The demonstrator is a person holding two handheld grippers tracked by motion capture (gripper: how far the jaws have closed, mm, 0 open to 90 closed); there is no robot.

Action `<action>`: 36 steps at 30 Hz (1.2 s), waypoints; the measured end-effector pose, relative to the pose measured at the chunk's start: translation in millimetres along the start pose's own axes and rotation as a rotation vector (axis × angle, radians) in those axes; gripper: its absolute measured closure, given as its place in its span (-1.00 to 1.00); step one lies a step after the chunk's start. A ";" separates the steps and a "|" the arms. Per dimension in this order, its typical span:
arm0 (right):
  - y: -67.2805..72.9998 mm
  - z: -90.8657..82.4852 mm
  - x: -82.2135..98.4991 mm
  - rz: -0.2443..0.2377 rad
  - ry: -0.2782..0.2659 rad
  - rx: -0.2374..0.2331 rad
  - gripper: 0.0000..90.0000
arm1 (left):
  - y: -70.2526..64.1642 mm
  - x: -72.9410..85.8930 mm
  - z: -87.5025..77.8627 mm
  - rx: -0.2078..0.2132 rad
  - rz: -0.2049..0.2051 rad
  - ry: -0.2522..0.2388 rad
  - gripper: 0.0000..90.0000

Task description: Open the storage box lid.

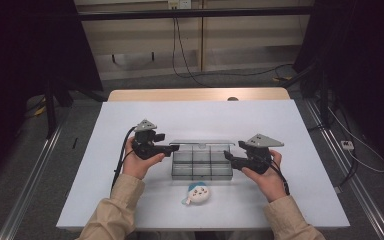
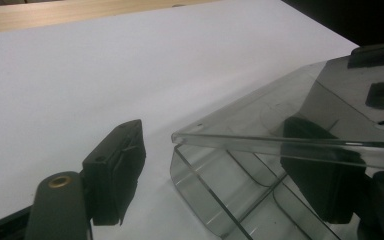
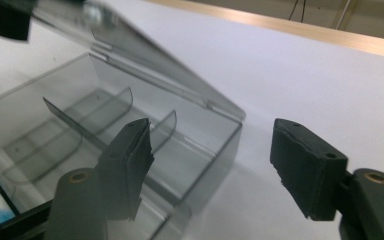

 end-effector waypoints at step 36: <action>-7.3 22.0 -26.9 -0.014 -0.048 -0.040 0.23 | 2.8 -12.3 13.8 0.021 0.000 -0.023 -0.13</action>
Point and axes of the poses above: each handheld gripper's, and its own axes: z roughly forward along the jaws, x roughly out of its underside, y roughly to its left, the point moved 2 cm from there along z, roughly forward along the jaws, and after that the axes turned 11 degrees about -x, right-handed, at the moved point
